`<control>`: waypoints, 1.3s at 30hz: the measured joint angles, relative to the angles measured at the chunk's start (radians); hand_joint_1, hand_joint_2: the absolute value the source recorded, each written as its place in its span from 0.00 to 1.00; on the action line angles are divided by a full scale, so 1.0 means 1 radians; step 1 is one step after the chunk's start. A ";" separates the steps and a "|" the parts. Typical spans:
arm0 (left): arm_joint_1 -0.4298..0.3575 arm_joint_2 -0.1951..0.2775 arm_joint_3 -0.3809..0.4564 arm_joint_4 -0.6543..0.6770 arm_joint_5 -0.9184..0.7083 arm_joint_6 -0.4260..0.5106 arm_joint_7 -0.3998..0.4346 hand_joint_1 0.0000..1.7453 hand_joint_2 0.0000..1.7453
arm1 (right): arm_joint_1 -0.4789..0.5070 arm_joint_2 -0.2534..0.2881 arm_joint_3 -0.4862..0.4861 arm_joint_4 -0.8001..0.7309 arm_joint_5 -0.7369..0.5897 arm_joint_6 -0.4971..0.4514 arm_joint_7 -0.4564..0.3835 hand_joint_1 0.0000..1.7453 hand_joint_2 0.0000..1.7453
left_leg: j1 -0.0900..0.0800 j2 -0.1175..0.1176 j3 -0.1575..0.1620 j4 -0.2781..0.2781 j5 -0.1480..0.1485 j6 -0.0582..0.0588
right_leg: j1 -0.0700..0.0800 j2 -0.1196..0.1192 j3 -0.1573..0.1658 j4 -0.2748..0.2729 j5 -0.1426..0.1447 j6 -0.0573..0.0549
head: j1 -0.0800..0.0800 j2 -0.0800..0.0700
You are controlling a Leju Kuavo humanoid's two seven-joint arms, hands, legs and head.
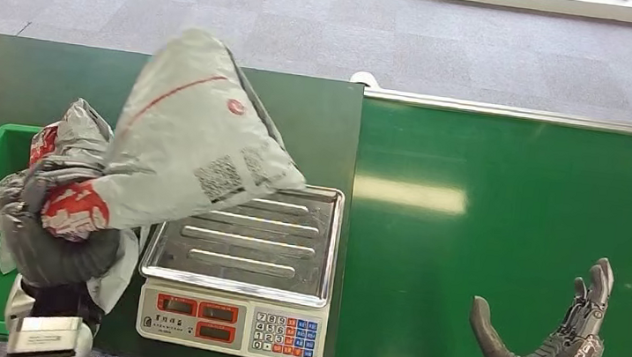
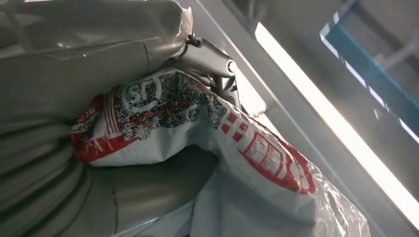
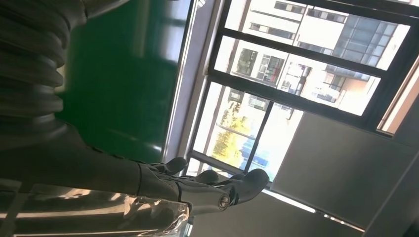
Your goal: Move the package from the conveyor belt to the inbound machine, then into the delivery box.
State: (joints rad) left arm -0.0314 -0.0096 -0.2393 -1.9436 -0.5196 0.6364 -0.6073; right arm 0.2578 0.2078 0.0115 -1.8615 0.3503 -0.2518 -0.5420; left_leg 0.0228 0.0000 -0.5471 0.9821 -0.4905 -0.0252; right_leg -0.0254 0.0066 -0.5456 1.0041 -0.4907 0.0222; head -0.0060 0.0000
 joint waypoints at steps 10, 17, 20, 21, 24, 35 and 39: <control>0.038 -0.002 0.277 -0.024 0.073 -0.055 0.178 0.83 1.00 | 0.022 0.010 -0.004 0.000 0.010 0.010 0.005 0.00 1.00 | 0.000 0.000 0.001 0.000 0.000 0.000 | 0.000 0.000 0.000 0.000 0.000 0.000 | 0.000 0.000; 0.034 -0.015 0.427 0.073 0.079 -0.123 0.215 0.83 1.00 | 0.032 0.011 -0.006 0.000 0.015 0.011 0.006 0.00 1.00 | 0.000 0.001 0.001 0.000 0.000 0.000 | 0.000 0.001 0.000 0.000 0.000 0.000 | 0.000 0.000; 0.034 -0.021 0.445 0.086 0.076 -0.125 0.216 0.87 1.00 | 0.032 0.012 -0.006 0.000 0.015 0.011 0.006 0.00 1.00 | 0.000 0.001 0.000 0.000 0.000 0.000 | 0.000 0.001 0.000 0.000 0.000 0.000 | 0.000 0.000; 0.034 -0.023 0.449 0.090 0.072 -0.127 0.221 0.89 1.00 | 0.032 0.012 -0.006 0.000 0.015 0.012 0.006 0.00 1.00 | 0.000 0.001 0.000 0.000 0.000 0.000 | 0.000 0.001 0.000 0.000 0.000 0.000 | 0.000 0.000; 0.032 -0.026 0.464 0.105 0.062 -0.135 0.250 0.86 1.00 | 0.033 0.015 -0.007 0.000 0.017 0.017 0.008 0.00 1.00 | 0.000 0.001 0.000 0.000 0.000 0.000 | 0.000 0.001 -0.001 0.000 0.000 0.000 | 0.000 0.000; 0.012 -0.028 0.533 0.220 0.095 -0.164 0.290 0.00 1.00 | 0.023 0.025 -0.011 0.000 0.032 0.028 0.033 0.00 1.00 | 0.000 0.001 0.000 0.000 0.000 0.000 | 0.000 0.001 0.000 0.000 0.000 0.000 | 0.000 0.000; 0.008 -0.033 0.541 0.231 0.122 -0.169 0.276 0.00 1.00 | 0.016 0.029 -0.012 0.001 0.033 0.033 0.036 0.00 1.00 | 0.000 0.001 0.000 0.000 0.000 0.000 | 0.000 0.001 0.000 0.000 0.000 0.000 | 0.000 0.000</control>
State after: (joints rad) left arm -0.0232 -0.0423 0.3018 -1.7122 -0.3977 0.4670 -0.3313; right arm 0.2740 0.2368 -0.0007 -1.8607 0.3838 -0.2190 -0.5056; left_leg 0.0228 0.0007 -0.5470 0.9820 -0.4906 -0.0253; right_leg -0.0254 0.0072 -0.5457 1.0041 -0.4909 0.0220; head -0.0055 0.0000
